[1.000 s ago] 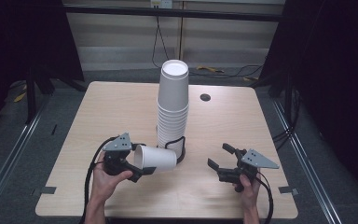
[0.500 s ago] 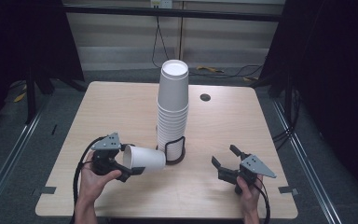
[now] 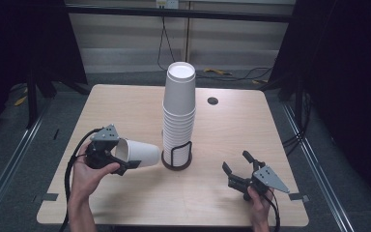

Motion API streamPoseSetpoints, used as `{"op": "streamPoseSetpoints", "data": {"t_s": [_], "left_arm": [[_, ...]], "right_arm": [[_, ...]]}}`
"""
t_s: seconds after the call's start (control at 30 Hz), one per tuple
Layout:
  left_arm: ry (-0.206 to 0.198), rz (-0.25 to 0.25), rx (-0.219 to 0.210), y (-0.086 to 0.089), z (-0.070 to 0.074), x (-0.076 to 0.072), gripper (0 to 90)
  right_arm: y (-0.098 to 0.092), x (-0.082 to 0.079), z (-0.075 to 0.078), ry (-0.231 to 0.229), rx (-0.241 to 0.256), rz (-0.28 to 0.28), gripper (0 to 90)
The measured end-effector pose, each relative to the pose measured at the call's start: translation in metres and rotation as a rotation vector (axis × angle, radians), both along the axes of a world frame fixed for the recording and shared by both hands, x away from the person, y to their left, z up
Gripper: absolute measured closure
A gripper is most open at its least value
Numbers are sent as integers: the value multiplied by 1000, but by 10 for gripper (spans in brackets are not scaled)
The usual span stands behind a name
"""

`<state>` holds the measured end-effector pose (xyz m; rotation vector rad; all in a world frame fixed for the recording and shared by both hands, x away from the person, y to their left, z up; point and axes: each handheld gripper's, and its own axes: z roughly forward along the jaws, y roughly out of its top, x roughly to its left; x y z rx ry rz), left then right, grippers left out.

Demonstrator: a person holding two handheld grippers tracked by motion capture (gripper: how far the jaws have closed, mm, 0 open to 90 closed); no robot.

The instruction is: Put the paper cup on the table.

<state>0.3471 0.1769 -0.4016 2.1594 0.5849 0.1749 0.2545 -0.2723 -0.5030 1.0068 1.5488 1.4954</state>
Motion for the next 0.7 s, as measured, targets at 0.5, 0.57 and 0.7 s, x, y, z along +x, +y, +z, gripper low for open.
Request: {"op": "streamPoseSetpoints", "data": {"t_s": [0.5, 0.57, 0.7], "left_arm": [[55, 10, 175, -13, -2, 35, 83], [71, -4, 220, -15, -2, 39, 83], [80, -15, 283, -18, 1, 46, 82]], "right_arm": [[-1, -2, -1, -20, -5, 16, 133], [-1, -2, -1, -20, -5, 17, 134], [-1, -2, -1, -20, -5, 17, 134]]}}
